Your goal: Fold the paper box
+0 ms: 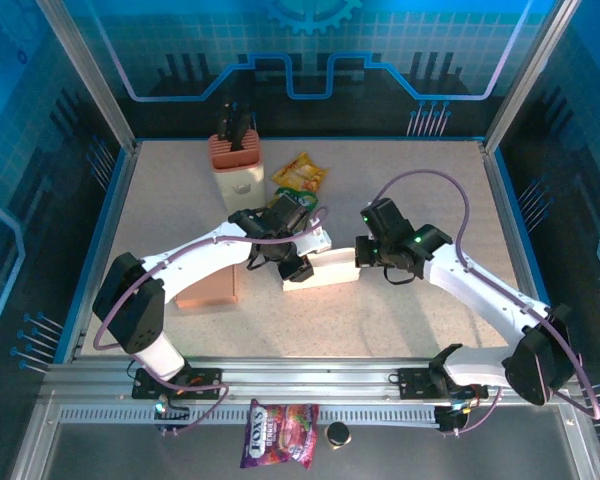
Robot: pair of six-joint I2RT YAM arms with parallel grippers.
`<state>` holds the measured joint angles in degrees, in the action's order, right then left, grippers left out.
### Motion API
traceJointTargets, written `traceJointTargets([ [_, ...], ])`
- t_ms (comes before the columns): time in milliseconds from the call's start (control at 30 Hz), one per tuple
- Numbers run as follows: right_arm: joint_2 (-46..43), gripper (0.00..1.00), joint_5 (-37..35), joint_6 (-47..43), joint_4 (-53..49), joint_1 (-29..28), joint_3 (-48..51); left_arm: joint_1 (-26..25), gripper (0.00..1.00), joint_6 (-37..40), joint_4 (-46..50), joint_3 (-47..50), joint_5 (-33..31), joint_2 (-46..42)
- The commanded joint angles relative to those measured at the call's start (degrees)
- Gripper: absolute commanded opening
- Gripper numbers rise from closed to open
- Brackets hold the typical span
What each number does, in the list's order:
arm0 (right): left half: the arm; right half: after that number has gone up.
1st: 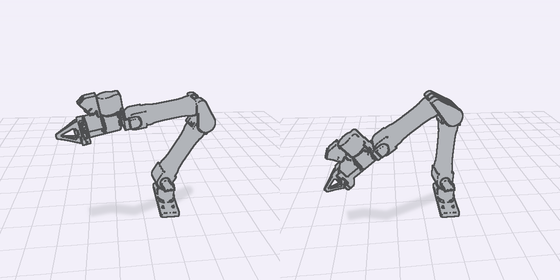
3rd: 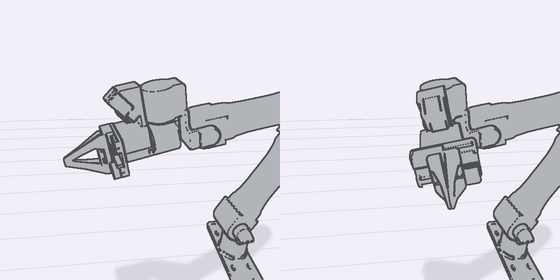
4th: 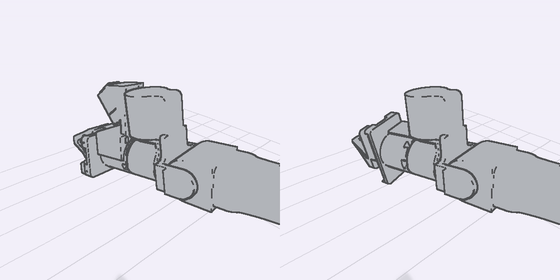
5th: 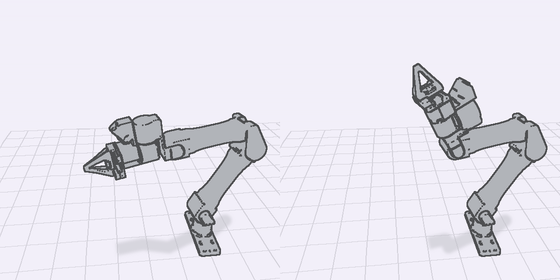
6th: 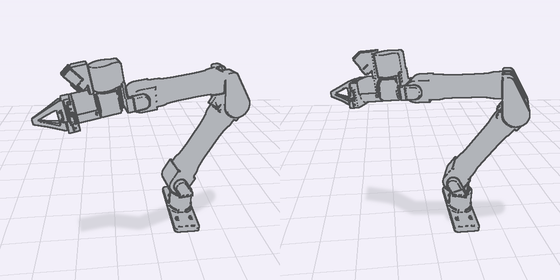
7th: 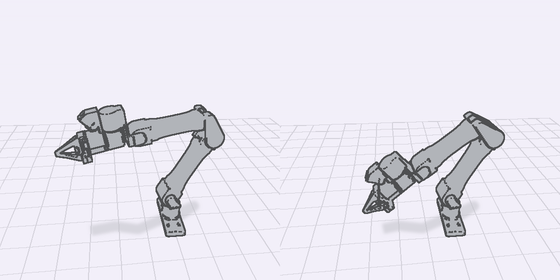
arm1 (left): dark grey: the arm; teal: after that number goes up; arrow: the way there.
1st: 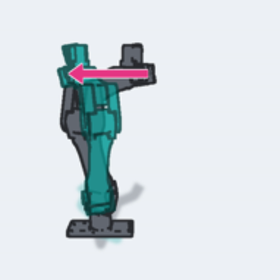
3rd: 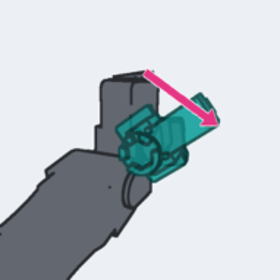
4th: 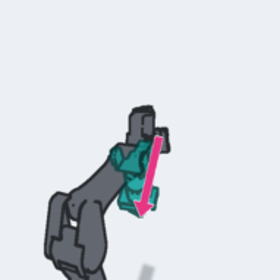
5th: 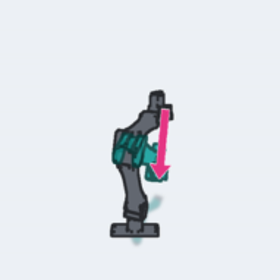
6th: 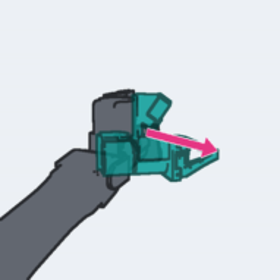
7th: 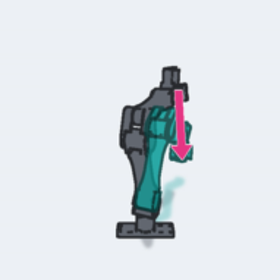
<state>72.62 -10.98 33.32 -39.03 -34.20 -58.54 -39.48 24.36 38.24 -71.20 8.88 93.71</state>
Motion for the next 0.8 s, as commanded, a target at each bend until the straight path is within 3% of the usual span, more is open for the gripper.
traceJointTargets([
  [0,0.02,0.0,-0.94,1.35,-2.02,-0.8,0.03,0.49,0.39,0.51,1.4,-1.66,0.04,0.96],
  [533,-2.84,0.0,-4.54,0.6,2.16,-1.31,5.47,1.79,0.54,-3.33,-0.96,-0.65,1.37,-2.08],
  [767,-2.57,0.0,-6.25,1.71,1.16,-2.47,4.42,3.19,0.63,-9.94,-5.22,2.03,3.42,-7.89],
])
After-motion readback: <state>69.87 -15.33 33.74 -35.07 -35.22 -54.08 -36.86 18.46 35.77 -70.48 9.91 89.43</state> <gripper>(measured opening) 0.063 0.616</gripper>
